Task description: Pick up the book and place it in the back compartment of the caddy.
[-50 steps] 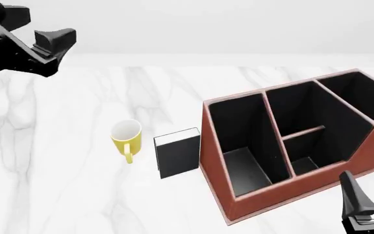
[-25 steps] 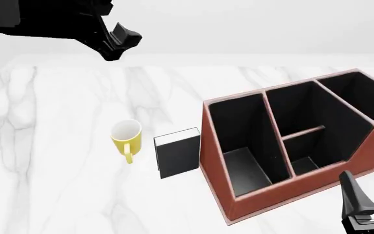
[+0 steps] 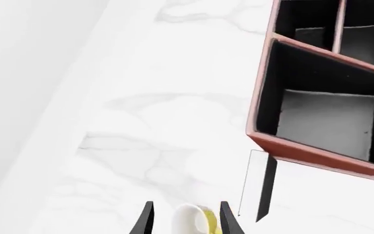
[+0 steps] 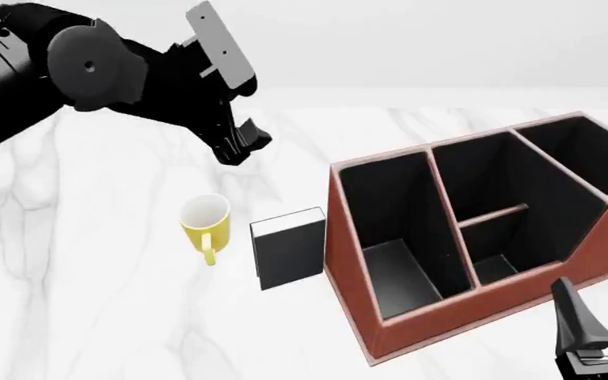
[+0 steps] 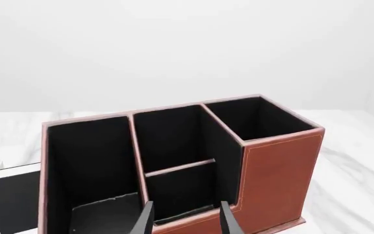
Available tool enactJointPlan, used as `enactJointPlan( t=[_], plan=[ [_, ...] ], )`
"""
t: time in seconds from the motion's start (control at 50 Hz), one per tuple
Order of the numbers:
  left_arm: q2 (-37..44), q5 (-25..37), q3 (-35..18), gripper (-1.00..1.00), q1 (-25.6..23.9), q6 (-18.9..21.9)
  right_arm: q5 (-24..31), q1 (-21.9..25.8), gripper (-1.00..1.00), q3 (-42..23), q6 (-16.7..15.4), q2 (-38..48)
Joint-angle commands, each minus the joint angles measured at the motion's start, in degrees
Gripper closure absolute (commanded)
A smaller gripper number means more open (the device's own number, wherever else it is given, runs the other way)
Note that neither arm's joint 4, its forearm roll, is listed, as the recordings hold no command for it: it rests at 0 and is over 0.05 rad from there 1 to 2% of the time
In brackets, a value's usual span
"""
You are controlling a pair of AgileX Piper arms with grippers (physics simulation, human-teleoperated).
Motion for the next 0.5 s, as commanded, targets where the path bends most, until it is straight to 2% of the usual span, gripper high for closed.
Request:
enactJointPlan(
  t=[0.02,0.28,0.5],
  plan=[
    [0.9,-0.5,2.1,-1.0,-1.5,0.4,0.1,0.0,-1.0,0.0,-0.1,-0.1],
    [-0.3,-1.8,5.4,-1.0,-5.2,-1.2,-0.3,-0.1,-1.0,0.1,-0.2,0.3],
    [1.3,-5.0,6.1,-1.0,-7.4,-3.0,-0.3,0.0,-1.0,0.1,-0.1,0.3]
  ],
)
